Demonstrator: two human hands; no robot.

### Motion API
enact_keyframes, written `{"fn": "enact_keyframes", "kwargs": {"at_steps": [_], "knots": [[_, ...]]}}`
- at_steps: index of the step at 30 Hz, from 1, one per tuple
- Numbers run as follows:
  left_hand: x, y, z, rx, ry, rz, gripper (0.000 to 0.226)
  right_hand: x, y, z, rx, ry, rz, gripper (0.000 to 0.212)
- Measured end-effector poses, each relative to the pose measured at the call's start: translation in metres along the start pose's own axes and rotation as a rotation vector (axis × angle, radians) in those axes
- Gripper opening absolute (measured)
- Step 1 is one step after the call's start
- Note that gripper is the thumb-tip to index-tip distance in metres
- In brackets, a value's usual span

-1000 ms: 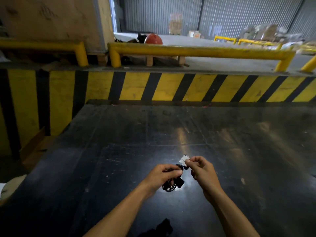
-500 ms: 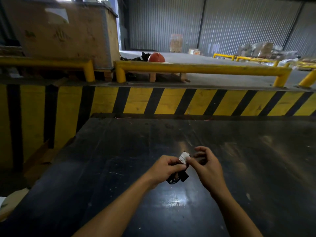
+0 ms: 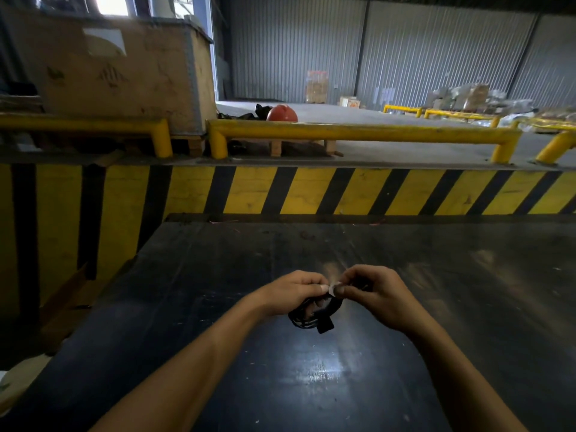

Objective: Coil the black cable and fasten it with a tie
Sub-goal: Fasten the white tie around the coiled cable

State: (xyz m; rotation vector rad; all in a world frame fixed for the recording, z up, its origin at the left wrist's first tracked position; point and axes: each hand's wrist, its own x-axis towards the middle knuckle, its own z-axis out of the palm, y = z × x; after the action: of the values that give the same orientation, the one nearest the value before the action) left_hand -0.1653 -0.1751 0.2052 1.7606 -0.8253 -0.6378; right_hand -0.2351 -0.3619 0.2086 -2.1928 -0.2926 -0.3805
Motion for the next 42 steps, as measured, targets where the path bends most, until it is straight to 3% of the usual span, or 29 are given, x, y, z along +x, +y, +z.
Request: {"fn": "enact_keyframes", "kwargs": {"at_steps": [7,13,17,20,23,27,30,33,35,42], "knots": [[-0.004,0.002,-0.012,-0.142,-0.006,-0.028,0.02,-0.013,-0.011,0.005,0.365,0.122,-0.051,0.019],[-0.004,0.007,-0.017,-0.258,-0.016,-0.064,0.014,-0.011,-0.018,0.005,0.784,0.183,0.083,0.017],[-0.005,0.015,-0.023,-0.246,0.076,-0.163,0.027,-0.003,-0.021,-0.003,0.571,0.364,0.09,0.006],[-0.001,0.019,-0.021,-0.238,0.156,-0.209,0.044,0.003,-0.019,0.01,0.324,0.33,0.132,0.006],[0.004,0.022,-0.014,-0.298,0.217,-0.161,0.048,0.003,-0.02,0.033,0.302,0.296,0.165,0.009],[0.005,0.021,-0.009,-0.343,0.312,-0.097,0.048,0.003,-0.019,0.045,0.256,0.404,0.121,0.013],[-0.005,0.014,-0.005,-0.417,0.256,-0.019,0.044,0.006,-0.018,0.044,0.204,0.49,0.105,0.012],[-0.019,0.001,0.002,-0.548,0.102,0.032,0.045,0.009,-0.018,0.037,0.281,0.582,0.108,0.014],[-0.022,-0.005,0.006,-0.589,0.091,0.03,0.04,0.009,-0.019,0.033,0.328,0.618,0.105,0.014],[-0.016,-0.007,-0.001,-0.594,0.419,0.091,0.016,-0.003,-0.012,0.029,0.065,0.406,0.096,0.011]]}}
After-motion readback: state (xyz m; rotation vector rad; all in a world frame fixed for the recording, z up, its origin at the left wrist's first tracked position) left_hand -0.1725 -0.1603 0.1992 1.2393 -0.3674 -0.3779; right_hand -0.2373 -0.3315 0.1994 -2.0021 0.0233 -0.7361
